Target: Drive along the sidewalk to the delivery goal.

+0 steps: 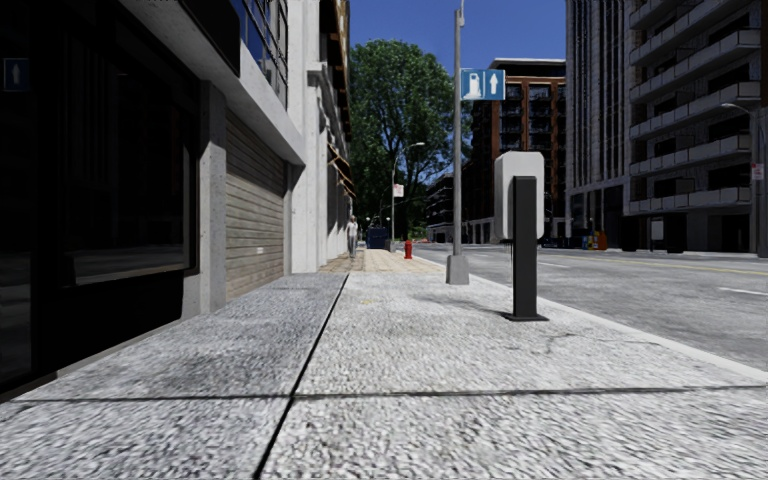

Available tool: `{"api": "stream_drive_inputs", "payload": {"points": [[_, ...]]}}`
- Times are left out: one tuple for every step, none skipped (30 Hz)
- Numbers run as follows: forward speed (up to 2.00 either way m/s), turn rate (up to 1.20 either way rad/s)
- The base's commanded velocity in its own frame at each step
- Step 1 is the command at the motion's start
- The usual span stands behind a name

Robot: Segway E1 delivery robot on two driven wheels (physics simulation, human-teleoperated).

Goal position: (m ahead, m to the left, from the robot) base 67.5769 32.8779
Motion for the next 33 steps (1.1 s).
{"api": "stream_drive_inputs", "payload": {"points": [[1.97, 0.0], [1.97, 0.0], [1.97, 0.0], [1.97, 0.0], [1.97, 0.0], [1.97, 0.0], [1.97, 0.0], [1.97, 0.0], [1.97, 0.0], [1.97, 0.0], [1.97, 0.0], [1.97, 0.0], [1.97, 0.0], [1.97, 0.0], [1.97, 0.0], [1.97, 0.0], [1.97, 0.0], [1.97, 0.0], [1.97, 0.0], [1.97, 0.0], [1.97, 0.0], [1.97, 0.0], [1.97, 0.0], [1.97, 0.0], [1.97, 0.0], [1.97, 0.0], [1.97, 0.0], [1.97, 0.0], [1.97, 0.0], [1.97, 0.0], [1.97, 0.0], [1.97, 0.0], [1.97, 0.0]]}}
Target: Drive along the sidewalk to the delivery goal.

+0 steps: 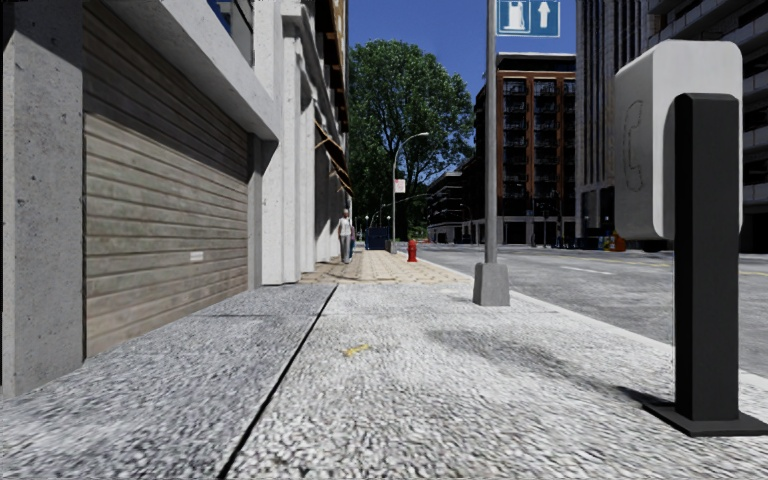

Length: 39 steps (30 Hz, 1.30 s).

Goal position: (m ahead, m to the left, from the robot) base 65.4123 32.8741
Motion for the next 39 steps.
{"api": "stream_drive_inputs", "payload": {"points": [[1.97, 0.0], [1.97, 0.0], [1.97, 0.0], [1.97, 0.12], [1.97, 0.12], [1.97, 0.62], [1.97, 1.2], [1.97, 1.2], [1.97, 1.2], [1.97, 0.4], [1.97, 0.4], [1.97, 0.1], [1.97, 0.0], [1.97, 0.0], [1.97, 0.0], [1.97, 0.0], [1.97, 0.0], [1.97, 0.0], [1.97, 0.0], [1.97, 0.0], [1.97, 0.0], [1.97, 0.0], [1.97, 0.0], [1.97, 0.0], [1.97, 0.0], [1.97, 0.0], [1.97, 0.0], [1.97, 0.0], [1.97, 0.0], [1.97, 0.0], [1.97, 0.0], [1.97, 0.0], [1.97, 0.0], [1.97, 0.0], [1.97, 0.0], [1.97, 0.0], [1.97, 0.0], [1.97, 0.0], [1.97, 0.0]]}}
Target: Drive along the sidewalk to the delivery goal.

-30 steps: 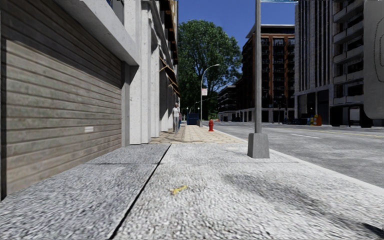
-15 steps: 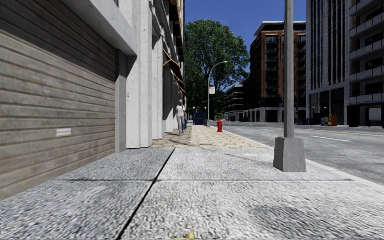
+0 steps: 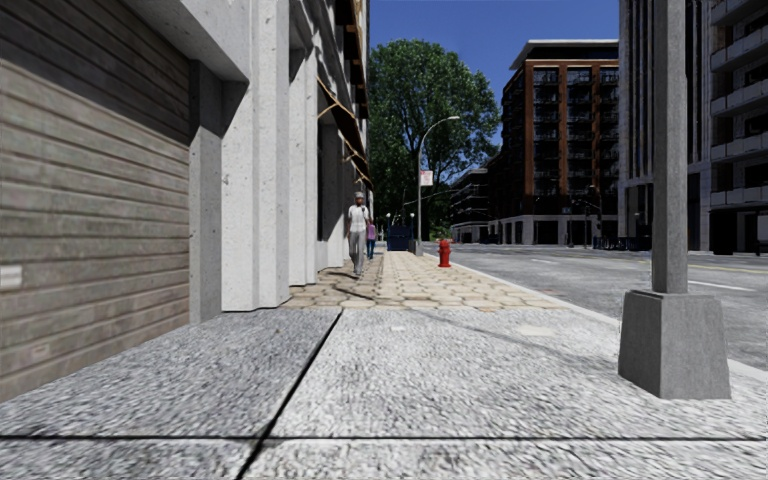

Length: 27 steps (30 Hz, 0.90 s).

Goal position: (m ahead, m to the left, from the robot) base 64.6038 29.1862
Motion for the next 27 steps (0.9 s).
{"api": "stream_drive_inputs", "payload": {"points": [[1.97, 0.0], [1.97, 0.0], [1.97, 0.0], [1.97, 0.0], [1.97, 0.0], [1.97, 0.0], [1.97, 0.0], [1.97, 0.0], [1.97, 0.0], [1.97, 0.0], [1.97, 0.0], [1.97, 0.0], [1.97, -0.01], [1.97, -0.01], [1.97, -0.2], [1.97, -0.36], [1.97, -0.84], [1.97, -0.99], [1.97, -1.06], [1.97, -1.06], [1.97, -1.08], [1.96, -1.08], [1.96, -1.09], [1.96, -0.64], [1.96, -0.04], [1.96, 0.0], [1.96, 0.0]]}}
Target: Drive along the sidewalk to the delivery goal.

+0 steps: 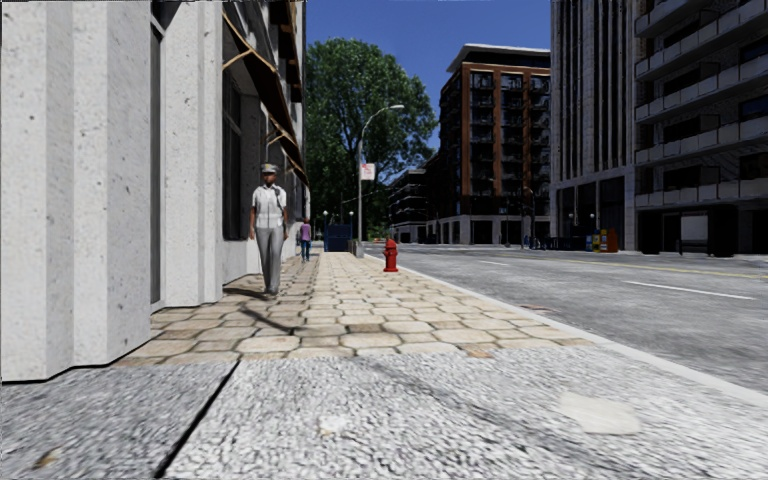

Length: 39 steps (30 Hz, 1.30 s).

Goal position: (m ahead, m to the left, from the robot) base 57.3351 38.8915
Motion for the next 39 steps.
{"api": "stream_drive_inputs", "payload": {"points": [[1.96, 0.0], [1.96, 0.0], [1.95, 0.0], [1.95, 0.0], [1.95, 0.0], [1.95, 0.0], [1.95, 0.0], [1.95, 0.0], [1.95, 0.0], [1.95, 0.0], [1.95, 0.0], [1.95, 0.0], [1.95, 0.0], [1.95, 0.0], [1.95, 0.0], [1.95, 0.0], [1.95, 0.0], [1.95, 0.0], [1.95, 0.0], [1.95, 0.0], [1.95, 0.0], [1.95, 0.0], [1.95, 0.0], [1.95, 0.0], [1.95, 0.0], [1.95, 0.0], [1.95, 0.0], [1.95, 0.0], [1.95, 0.0], [1.95, 0.0], [1.95, 0.0], [1.95, 0.0], [1.95, 0.0], [1.95, 0.0], [1.95, 0.0], [1.95, 0.0], [1.95, 0.0], [1.95, 0.0], [1.95, 0.0]]}}
